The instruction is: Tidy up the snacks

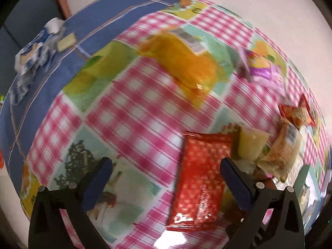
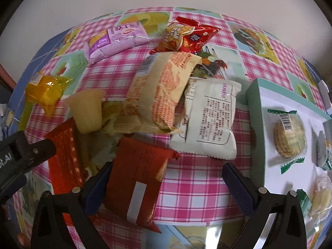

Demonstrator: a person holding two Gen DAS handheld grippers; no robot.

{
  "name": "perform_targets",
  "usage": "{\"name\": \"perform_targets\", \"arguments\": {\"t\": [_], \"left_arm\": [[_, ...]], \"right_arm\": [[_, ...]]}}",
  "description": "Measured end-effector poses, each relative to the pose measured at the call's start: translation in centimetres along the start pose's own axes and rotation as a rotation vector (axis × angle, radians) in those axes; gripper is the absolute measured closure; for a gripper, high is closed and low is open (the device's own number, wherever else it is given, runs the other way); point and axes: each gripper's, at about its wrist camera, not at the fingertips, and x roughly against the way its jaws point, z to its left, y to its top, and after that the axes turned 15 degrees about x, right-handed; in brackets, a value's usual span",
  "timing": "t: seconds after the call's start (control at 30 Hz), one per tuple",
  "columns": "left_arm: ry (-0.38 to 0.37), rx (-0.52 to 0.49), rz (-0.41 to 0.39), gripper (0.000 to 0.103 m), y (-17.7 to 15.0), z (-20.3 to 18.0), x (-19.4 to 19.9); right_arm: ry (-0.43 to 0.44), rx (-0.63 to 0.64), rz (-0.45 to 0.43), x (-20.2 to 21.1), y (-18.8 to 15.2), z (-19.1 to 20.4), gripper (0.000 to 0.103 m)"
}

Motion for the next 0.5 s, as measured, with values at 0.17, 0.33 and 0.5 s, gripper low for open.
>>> {"name": "perform_targets", "arguments": {"t": [0.17, 0.33, 0.5], "left_arm": [[-0.011, -0.056, 0.043, 0.000, -1.0, -2.3, -1.5], [0.027, -0.095, 0.036, 0.000, -1.9, -3.8, -2.6], [0.062, -0.136, 0.013, 0.000, -3.2, -4.8, -2.8]], "right_arm": [[0.001, 0.004, -0.003, 0.5, -1.2, -1.2, 0.000], [0.000, 0.010, -0.004, 0.3, -1.7, -2.0, 0.000], [0.000, 0.011, -0.005, 0.2, -1.9, -2.3, 0.000]]}}
